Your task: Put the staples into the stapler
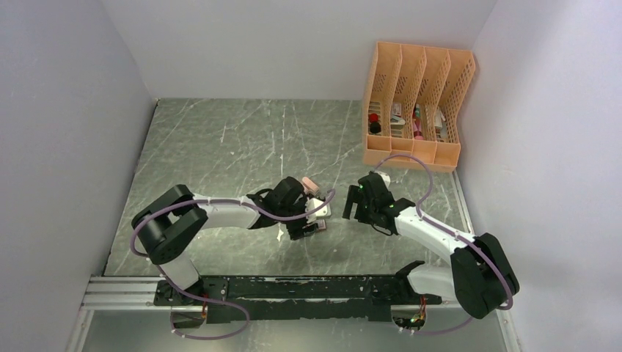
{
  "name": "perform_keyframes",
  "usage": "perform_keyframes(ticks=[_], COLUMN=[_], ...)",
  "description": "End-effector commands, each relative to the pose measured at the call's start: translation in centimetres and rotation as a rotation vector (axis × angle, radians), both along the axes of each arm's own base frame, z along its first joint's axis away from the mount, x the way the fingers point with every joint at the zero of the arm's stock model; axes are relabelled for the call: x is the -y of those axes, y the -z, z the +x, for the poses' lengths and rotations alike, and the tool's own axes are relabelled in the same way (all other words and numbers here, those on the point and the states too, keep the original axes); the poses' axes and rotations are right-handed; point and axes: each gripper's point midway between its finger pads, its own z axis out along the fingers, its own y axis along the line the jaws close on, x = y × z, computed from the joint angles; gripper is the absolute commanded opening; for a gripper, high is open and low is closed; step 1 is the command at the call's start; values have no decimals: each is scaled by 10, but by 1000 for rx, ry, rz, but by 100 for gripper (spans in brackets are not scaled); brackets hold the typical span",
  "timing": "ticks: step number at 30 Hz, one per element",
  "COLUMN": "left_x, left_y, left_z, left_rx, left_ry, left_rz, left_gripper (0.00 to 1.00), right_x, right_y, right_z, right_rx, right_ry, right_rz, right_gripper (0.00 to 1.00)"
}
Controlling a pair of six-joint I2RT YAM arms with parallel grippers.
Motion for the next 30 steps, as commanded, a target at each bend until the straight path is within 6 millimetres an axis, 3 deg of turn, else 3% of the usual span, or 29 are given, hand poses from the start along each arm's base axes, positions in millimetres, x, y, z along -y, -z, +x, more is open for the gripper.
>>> perform_keyframes(ticks=[1, 14, 23, 30], left_x=[-8, -18, -22, -19], left_y=[12, 26, 26, 29], left_z=[-14, -31, -38, -32], left_rx=[-33, -73, -62, -48], left_ry=[-12, 15, 17, -27], left_rz=[6, -2, -55, -82], left_gripper=[69, 59, 60, 62], right_x=[3, -9, -21, -22], right_y=[1, 0, -1, -2], right_z=[-2, 1, 1, 1], right_rx=[-19, -50, -62, -64], right_ry=[22, -61, -115, -123], right_rz=[-8, -2, -17, -29], right_gripper=[89, 82, 82, 82])
